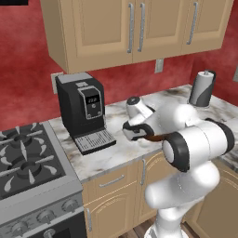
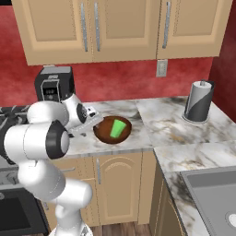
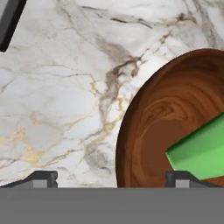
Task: Place the cup inside the bowl on the dining table and move the bowl to any counter.
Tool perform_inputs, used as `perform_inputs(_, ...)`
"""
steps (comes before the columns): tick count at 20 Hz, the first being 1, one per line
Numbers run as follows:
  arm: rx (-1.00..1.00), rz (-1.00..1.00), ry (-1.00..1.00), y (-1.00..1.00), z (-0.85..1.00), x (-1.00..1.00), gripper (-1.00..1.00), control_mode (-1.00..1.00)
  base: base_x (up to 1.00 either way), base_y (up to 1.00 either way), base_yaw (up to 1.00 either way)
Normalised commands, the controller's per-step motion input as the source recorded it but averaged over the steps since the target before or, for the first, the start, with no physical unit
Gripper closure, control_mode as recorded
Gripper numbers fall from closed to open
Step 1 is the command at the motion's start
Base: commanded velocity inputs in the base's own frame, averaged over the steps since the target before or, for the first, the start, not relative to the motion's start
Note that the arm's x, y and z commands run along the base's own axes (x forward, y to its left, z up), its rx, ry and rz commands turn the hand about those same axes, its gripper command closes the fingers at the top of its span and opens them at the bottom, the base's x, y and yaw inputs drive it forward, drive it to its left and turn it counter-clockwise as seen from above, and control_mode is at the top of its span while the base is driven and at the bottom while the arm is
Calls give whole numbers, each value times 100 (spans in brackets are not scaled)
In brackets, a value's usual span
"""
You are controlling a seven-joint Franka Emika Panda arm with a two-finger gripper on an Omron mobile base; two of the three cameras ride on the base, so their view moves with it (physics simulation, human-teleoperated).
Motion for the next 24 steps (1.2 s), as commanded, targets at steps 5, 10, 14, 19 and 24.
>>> perform_inputs(5, 0, 0, 0, 0, 45, -24, -100, -100, 0, 0, 0)
perform_inputs(10, 0, 0, 0, 0, 41, -41, -100, -100, 0, 0, 0)
perform_inputs(14, 0, 0, 0, -1, 9, -62, -100, -100, 0, 0, 0)
perform_inputs(19, 0, -5, 0, -2, 2, -66, -100, -100, 0, 0, 0)
perform_inputs(24, 0, -11, 0, -21, 11, -60, -100, -100, 0, 0, 0)
